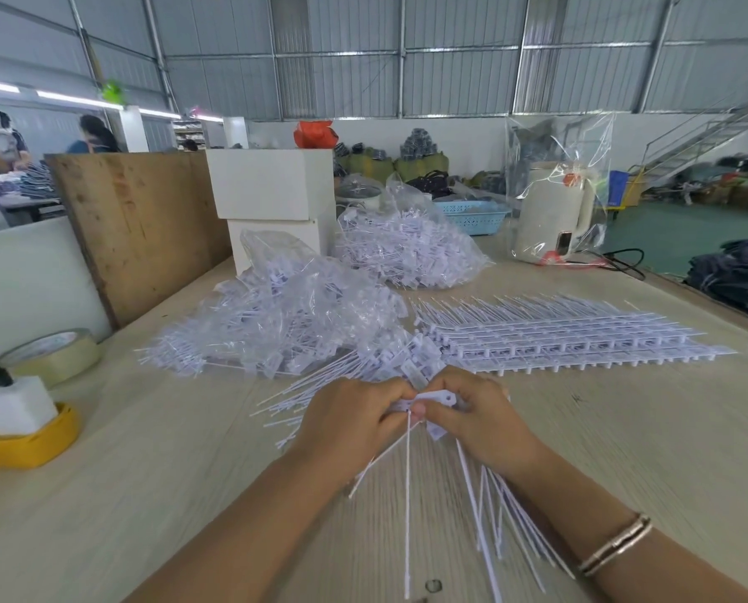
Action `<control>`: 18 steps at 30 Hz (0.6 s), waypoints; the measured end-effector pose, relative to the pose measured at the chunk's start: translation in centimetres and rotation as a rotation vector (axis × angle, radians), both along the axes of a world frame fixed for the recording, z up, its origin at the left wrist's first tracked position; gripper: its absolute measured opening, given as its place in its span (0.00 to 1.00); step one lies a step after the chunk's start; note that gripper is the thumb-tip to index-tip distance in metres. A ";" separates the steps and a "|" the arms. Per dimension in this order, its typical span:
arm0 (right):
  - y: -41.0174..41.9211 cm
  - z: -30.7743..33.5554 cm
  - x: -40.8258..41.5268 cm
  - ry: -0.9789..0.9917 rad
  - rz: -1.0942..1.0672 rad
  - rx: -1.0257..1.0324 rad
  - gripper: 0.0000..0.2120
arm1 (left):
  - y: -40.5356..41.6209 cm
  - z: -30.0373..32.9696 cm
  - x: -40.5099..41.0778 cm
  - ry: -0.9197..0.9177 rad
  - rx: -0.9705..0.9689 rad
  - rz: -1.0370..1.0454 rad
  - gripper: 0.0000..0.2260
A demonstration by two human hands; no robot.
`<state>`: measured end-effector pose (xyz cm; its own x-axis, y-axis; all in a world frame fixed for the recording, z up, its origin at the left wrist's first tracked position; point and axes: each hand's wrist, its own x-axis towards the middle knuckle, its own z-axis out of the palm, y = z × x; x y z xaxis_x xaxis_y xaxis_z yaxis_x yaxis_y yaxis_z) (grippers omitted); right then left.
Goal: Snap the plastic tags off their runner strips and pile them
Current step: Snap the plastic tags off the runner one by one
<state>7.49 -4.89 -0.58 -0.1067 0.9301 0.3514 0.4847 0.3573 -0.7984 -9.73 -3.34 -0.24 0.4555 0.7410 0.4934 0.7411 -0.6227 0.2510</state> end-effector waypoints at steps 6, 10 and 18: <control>0.1 -0.2 -0.1 0.064 -0.028 0.055 0.13 | 0.0 -0.1 -0.1 -0.024 -0.060 -0.005 0.06; 0.4 -0.5 0.0 0.046 -0.014 0.127 0.13 | 0.2 -0.3 -0.1 -0.068 -0.080 -0.003 0.04; 0.4 -0.6 0.0 0.065 -0.023 0.208 0.09 | 0.5 -0.5 0.0 -0.091 -0.098 0.009 0.03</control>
<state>7.47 -4.47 -1.15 -0.0569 0.8387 0.5417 0.4442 0.5071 -0.7386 -9.76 -2.83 -0.70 0.4055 0.7916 0.4571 0.7178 -0.5854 0.3769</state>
